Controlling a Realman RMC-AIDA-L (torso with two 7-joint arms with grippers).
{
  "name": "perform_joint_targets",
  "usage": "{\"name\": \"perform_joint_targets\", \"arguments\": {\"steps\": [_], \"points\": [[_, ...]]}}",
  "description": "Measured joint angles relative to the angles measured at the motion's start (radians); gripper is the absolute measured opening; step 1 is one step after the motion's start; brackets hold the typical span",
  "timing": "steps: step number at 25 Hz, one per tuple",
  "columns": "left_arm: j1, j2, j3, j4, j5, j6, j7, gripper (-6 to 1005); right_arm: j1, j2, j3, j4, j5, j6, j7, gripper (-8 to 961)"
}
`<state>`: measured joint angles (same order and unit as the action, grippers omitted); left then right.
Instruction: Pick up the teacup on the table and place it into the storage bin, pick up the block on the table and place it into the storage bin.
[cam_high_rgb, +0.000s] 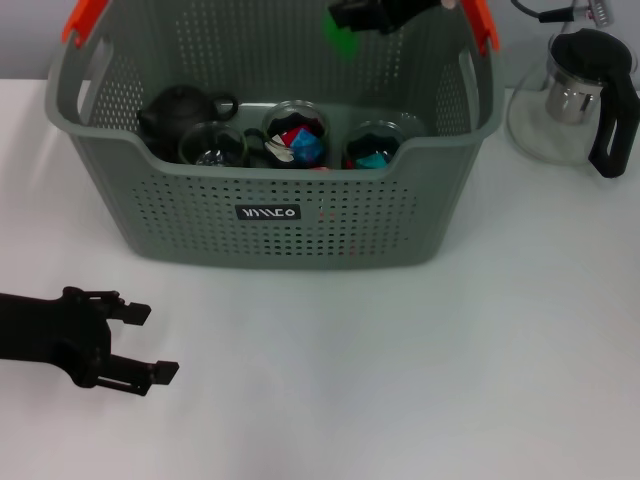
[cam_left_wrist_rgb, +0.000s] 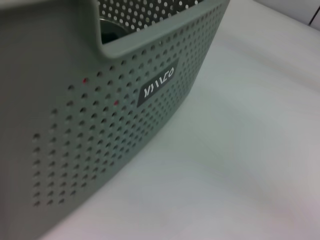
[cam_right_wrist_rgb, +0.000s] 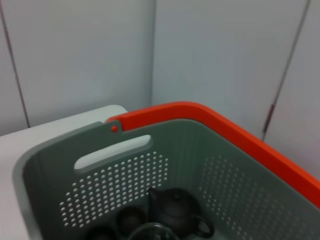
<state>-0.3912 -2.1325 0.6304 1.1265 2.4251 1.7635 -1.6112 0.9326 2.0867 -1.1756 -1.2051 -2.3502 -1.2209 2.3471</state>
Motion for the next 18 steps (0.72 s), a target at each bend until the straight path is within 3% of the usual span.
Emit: {"name": "perform_joint_targets", "arguments": {"steps": [4, 10, 11, 13, 18], "points": [[-0.004, 0.002, 0.000, 0.000, -0.001, -0.002, 0.000, 934, 0.000, -0.002, 0.004, 0.018, -0.018, 0.030, -0.001, 201], [-0.006, 0.003, -0.019, 0.000, -0.040, 0.006, 0.001, 934, -0.021, 0.008, -0.005, -0.001, -0.039, 0.047, -0.025, 430], [-0.005, 0.004, -0.033, 0.001, -0.060, 0.018, 0.002, 934, -0.032, 0.010, -0.009, -0.017, -0.033, 0.043, -0.031, 512], [-0.001, 0.008, -0.072, 0.004, -0.106, 0.050, 0.011, 934, -0.069, 0.012, -0.026, -0.063, 0.001, 0.038, -0.042, 676], [0.005, 0.024, -0.214, -0.001, -0.247, 0.177, 0.033, 934, -0.215, 0.013, -0.074, -0.203, 0.177, 0.035, -0.119, 879]]}}
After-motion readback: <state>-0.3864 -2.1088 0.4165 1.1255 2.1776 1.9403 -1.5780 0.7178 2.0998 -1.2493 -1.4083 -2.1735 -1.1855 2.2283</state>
